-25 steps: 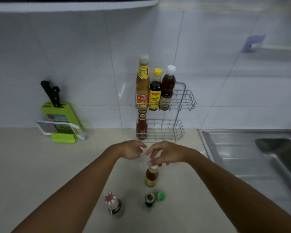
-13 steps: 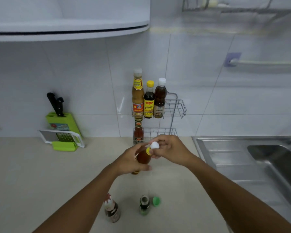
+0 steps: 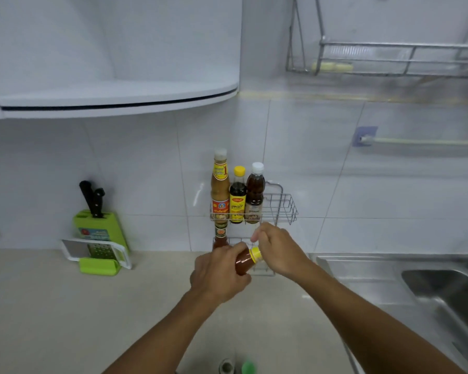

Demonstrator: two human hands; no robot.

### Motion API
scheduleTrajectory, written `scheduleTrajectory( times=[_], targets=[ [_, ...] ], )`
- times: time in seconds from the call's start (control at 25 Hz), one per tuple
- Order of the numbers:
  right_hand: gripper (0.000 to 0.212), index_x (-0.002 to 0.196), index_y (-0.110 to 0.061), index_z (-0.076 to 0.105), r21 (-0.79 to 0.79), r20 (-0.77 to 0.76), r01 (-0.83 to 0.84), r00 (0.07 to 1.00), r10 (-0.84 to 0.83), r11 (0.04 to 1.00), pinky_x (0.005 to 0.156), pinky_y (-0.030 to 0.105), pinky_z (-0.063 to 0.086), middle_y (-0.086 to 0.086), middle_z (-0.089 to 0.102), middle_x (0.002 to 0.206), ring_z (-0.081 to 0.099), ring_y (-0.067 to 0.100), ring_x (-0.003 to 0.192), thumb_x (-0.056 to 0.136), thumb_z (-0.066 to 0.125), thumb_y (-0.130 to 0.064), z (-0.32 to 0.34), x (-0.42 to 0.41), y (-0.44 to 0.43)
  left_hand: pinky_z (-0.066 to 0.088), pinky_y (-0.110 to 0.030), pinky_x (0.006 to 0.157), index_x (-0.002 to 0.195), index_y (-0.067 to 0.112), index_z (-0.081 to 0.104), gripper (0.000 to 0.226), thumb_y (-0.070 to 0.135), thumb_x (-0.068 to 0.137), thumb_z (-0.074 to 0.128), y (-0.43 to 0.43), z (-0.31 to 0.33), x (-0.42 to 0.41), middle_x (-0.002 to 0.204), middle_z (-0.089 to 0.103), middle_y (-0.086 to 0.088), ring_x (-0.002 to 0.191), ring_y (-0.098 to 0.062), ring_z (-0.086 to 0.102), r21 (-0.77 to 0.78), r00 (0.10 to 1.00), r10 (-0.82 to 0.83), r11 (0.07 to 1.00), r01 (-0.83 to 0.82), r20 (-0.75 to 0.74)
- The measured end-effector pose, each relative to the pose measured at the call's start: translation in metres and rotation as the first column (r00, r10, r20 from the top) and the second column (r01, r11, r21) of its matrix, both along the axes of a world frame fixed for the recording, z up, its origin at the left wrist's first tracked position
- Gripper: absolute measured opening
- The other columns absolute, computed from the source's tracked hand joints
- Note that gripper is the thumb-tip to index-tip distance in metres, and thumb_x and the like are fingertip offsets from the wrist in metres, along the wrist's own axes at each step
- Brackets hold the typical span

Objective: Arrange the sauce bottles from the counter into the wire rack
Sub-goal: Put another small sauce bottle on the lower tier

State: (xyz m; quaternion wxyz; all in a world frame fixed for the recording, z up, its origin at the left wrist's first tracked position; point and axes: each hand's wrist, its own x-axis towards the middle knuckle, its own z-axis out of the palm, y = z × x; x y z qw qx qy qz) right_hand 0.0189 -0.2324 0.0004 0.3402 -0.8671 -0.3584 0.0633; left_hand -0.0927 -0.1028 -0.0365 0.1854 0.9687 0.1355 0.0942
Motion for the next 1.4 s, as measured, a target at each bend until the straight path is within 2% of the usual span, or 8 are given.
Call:
scheduleTrajectory(
  times=[0.12,0.36,0.48,0.64,0.8,0.88,1.12,1.4],
  targets=[
    [0.032,0.089,-0.010,0.066,0.017,-0.519,0.223,0.835,-0.182,0.975,0.046,0.024,0.027,0.000,0.045,0.059,0.041,0.016,0.048,0.100,0.036,-0.020,-0.009,-0.003,0.003,0.052,-0.033,0.070,0.107,0.032,0.053,0.036,0.041,0.074,0.064,-0.007,-0.004,0.006,0.099,0.067,0.004,0.085,-0.023,0.066,0.358,0.997,0.025,0.932,-0.048,0.070],
    [0.025,0.095,-0.023,0.063,0.097,0.054,-0.210,0.977,0.205,0.973,0.051,0.029,0.034,-0.014,0.055,0.051,0.047,0.006,0.049,0.094,0.038,-0.023,-0.002,0.002,-0.010,0.056,-0.040,0.064,0.091,0.017,0.065,0.028,0.013,0.064,0.071,0.010,0.007,0.007,0.076,0.064,-0.003,0.062,-0.023,0.063,-0.782,0.938,-0.323,0.615,0.105,-0.128],
    [0.034,0.094,-0.014,0.063,-0.017,-0.026,0.056,0.998,-0.056,0.998,0.054,0.033,0.042,-0.002,0.063,0.069,0.054,0.015,0.060,0.098,0.032,-0.028,-0.013,0.009,0.002,0.053,-0.036,0.064,0.091,0.029,0.057,0.031,0.033,0.063,0.072,0.000,-0.005,0.017,0.084,0.065,0.003,0.072,-0.020,0.064,-0.256,0.994,-0.069,0.966,0.046,-0.080],
    [0.026,0.076,-0.011,0.047,-0.139,-0.707,0.342,0.623,-0.335,0.929,0.042,0.019,0.019,0.005,0.036,0.055,0.027,0.015,0.040,0.097,0.032,-0.015,-0.016,0.021,0.011,0.048,-0.033,0.056,0.093,0.026,0.062,0.039,0.027,0.060,0.083,-0.016,-0.021,0.030,0.078,0.066,-0.001,0.062,-0.025,0.064,0.493,0.971,-0.039,0.866,-0.085,0.237],
    [0.024,0.090,-0.011,0.058,-0.005,-0.464,0.153,0.875,-0.138,0.988,0.044,0.026,0.031,0.005,0.053,0.062,0.045,0.022,0.044,0.097,0.043,-0.028,-0.005,0.030,0.006,0.055,-0.037,0.071,0.099,0.026,0.060,0.038,0.034,0.065,0.075,-0.001,-0.001,0.038,0.090,0.066,0.004,0.079,-0.021,0.066,-0.192,0.998,0.013,0.981,-0.025,-0.061],
    [0.028,0.095,-0.020,0.065,0.071,-0.097,0.011,0.995,-0.004,0.997,0.059,0.036,0.046,0.003,0.067,0.077,0.062,0.024,0.066,0.097,0.041,-0.035,-0.005,0.034,0.006,0.059,-0.038,0.068,0.092,0.019,0.063,0.034,0.025,0.061,0.076,0.009,0.001,0.044,0.080,0.065,0.001,0.068,-0.019,0.066,-0.691,0.980,-0.129,0.723,-0.012,-0.152],
    [0.032,0.085,-0.008,0.054,0.014,-0.665,0.347,0.704,-0.250,0.938,0.045,0.024,0.025,0.004,0.038,0.055,0.031,0.017,0.043,0.101,0.034,-0.027,-0.042,0.042,0.020,0.051,-0.035,0.075,0.113,0.027,0.056,0.040,0.030,0.077,0.070,-0.002,-0.015,0.054,0.106,0.069,0.001,0.091,-0.025,0.067,0.225,1.000,0.009,0.974,-0.010,0.008],
    [0.031,0.100,0.000,0.070,0.326,-0.671,0.242,0.740,0.043,0.914,0.052,0.032,0.050,0.016,0.074,0.078,0.063,0.023,0.054,0.091,0.073,-0.029,-0.073,0.042,0.020,0.058,-0.042,0.084,0.122,0.029,0.024,0.079,0.017,0.070,0.082,0.021,-0.020,0.071,0.106,0.047,0.002,0.105,-0.022,0.059,-0.453,0.992,-0.082,0.891,0.028,-0.100]
  ],
)
